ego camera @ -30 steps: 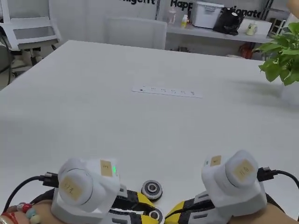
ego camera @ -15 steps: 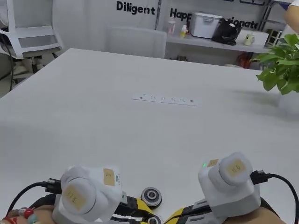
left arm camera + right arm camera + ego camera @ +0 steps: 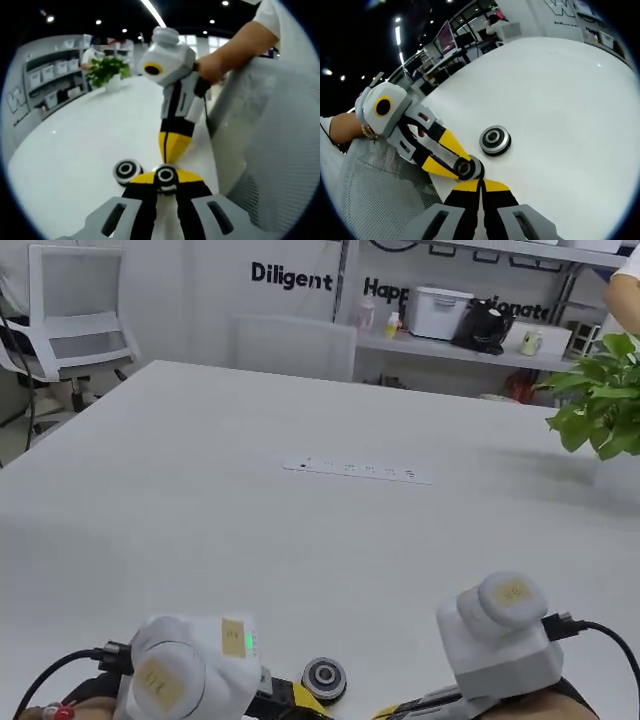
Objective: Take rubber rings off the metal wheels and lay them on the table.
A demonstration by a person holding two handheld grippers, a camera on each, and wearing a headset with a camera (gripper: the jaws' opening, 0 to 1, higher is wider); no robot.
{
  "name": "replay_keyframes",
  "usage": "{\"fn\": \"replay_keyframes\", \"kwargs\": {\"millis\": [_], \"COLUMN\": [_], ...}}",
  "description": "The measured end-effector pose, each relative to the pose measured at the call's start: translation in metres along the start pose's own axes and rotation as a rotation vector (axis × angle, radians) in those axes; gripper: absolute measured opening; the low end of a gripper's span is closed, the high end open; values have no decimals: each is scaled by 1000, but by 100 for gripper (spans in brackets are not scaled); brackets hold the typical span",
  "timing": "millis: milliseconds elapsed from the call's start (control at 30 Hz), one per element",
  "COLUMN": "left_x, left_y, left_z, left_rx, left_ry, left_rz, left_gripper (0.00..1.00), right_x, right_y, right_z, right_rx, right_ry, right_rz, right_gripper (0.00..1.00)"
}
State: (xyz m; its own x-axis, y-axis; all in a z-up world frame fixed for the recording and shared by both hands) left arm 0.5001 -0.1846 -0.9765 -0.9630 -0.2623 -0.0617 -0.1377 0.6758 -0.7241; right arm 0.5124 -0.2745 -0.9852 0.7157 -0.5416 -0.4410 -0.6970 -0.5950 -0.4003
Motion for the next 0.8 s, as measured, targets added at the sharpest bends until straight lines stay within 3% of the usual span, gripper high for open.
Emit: {"fn": "replay_keyframes", "kwargs": {"millis": [567,800], "left_x": [0,-1], "left_y": [0,1], "left_z": [0,0], "left_rx": [3,3], "left_ry": [-1,0], "left_rz": [10,7], "left_gripper": [14,14], "right_x": [-4,-6], "right_y": [-5,-6], "right_z": [-5,-5], "right_rx": [46,48], "right_ry": [-80,-81], "right_rz": [108,109], "right_gripper": [0,0]}}
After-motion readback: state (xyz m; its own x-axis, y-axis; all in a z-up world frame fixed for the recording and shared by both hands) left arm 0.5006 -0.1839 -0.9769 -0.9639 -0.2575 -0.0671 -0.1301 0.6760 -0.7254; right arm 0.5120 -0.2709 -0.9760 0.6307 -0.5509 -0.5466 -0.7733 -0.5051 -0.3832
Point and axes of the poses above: the centre of the closed fingertips' face, and the gripper's own axes: z roughly forward along the fingers, x roughly to its right, y roughly out of its underside, the point moved 5 cm from there along -z, roughly backward along the fingers, and after that the axes turned 13 degrees about -x, right-handed, at the moved point
